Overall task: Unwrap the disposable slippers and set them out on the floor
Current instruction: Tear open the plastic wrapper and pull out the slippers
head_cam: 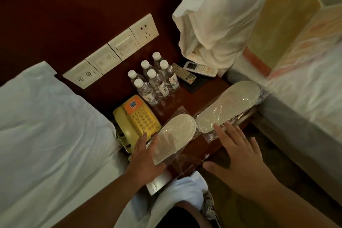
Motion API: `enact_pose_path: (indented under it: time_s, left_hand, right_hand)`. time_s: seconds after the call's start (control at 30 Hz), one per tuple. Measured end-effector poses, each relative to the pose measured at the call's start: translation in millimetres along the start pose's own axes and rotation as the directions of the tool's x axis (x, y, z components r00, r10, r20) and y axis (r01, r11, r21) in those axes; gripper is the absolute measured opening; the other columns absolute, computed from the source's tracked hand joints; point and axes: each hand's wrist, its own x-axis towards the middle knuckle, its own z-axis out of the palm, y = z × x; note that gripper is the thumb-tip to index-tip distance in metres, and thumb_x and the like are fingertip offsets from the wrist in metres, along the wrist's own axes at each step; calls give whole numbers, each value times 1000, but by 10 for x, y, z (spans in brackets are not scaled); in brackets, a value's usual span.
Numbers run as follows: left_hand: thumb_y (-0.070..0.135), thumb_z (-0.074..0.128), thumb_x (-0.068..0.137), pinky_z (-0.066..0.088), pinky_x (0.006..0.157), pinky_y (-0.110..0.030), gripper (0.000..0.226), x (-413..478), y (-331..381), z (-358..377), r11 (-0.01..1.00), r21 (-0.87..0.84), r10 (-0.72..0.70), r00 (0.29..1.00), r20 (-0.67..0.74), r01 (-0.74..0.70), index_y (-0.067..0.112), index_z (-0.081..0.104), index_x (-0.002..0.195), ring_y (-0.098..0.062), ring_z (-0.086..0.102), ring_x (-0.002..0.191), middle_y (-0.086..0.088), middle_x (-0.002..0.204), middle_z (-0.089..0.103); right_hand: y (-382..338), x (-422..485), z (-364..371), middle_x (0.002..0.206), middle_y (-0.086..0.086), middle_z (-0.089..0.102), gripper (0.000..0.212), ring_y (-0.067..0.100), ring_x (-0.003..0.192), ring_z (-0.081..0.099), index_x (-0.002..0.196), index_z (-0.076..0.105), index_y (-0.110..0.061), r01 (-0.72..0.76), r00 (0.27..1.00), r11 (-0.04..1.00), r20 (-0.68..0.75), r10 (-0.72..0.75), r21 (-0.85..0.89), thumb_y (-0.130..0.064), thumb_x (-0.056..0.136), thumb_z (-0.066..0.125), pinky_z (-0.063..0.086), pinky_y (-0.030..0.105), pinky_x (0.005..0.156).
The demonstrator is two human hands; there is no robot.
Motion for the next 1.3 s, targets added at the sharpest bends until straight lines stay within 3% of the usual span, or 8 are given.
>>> enact_pose_path:
  time_s: [0.2, 0.43, 0.63, 0.9, 0.97, 1.07, 1.2, 1.3]
  left_hand:
    - [60, 73, 69, 27, 116, -48, 115, 207, -206, 373, 995, 67, 80, 997, -12, -79, 37, 2, 156, -25, 5, 151, 1, 165, 2]
    - [55, 85, 58, 39, 108, -40, 100, 321, -323, 696, 991, 57, 128, 964, -234, -118, 27, 35, 140, -23, 42, 132, 1, 143, 48]
    - [64, 81, 53, 39, 103, -43, 108, 318, -504, 761, 995, 77, 79, 969, -235, -63, 25, 32, 141, -28, 39, 130, -7, 142, 40]
    - [62, 73, 37, 51, 83, -41, 96, -40, -768, 805, 971, -234, 8, 984, -180, -51, 28, 38, 120, -25, 56, 105, 1, 116, 53]
    - [53, 80, 37, 53, 80, -40, 95, -146, -787, 739, 849, -529, -40, 996, -78, -7, 27, 39, 119, -23, 57, 98, 1, 115, 54]
    - [46, 87, 41, 53, 70, -37, 93, -302, -745, 499, 519, -853, -6, 998, 57, 52, 27, 40, 119, -24, 62, 94, -4, 118, 57]
    - [41, 91, 52, 58, 72, -44, 90, -614, -533, 55, 251, -968, 164, 985, 55, 13, 27, 44, 128, -35, 70, 96, -13, 116, 66]
    - [37, 87, 54, 59, 73, -45, 85, -923, -362, -261, 52, -998, 366, 930, 37, 20, 7, 59, 128, -38, 72, 93, -22, 111, 71]
  right_hand:
    - [83, -80, 581, 155, -19, -28, 97, 11, 143, -27, 133, -32, -64, 16, 998, 997, -56, -12, 77, -87, 73, 41, -18, 47, 112]
    - [2, -337, 1041, 150, -24, -30, 89, 12, 144, -27, 119, -31, -73, -11, 997, 997, -80, 17, 77, -80, 78, 48, -16, 49, 116]
    - [-331, -721, 1360, 151, -25, -27, 91, 9, 142, -28, 127, -27, -71, -12, 984, 1000, -176, 14, 12, -81, 76, 48, -21, 45, 112]
    - [-704, -1221, 1533, 146, -28, -28, 86, 6, 139, -29, 120, -28, -77, -88, 978, 994, -193, 74, -66, -96, 64, 36, -20, 46, 113]
    - [-797, -1309, 1533, 150, -27, -24, 86, 7, 142, -25, 120, -26, -78, -90, 977, 994, -198, 77, -55, -97, 64, 36, -16, 47, 116]
    - [-955, -1378, 1458, 158, -25, -16, 96, 9, 148, -9, 130, -19, -73, -80, 979, 995, -185, 89, 51, -89, 66, 50, -5, 46, 120]
    - [-1271, -1392, 1262, 159, -21, 14, 106, 7, 143, 23, 148, 13, -56, -22, 971, 883, -199, 130, 468, -69, 64, 76, 30, 34, 114]
    - [-1530, -1341, 1119, 151, -13, 36, 93, 10, 132, 39, 146, 28, -52, 32, 964, 758, -222, 150, 652, -52, 70, 82, 41, 28, 98]
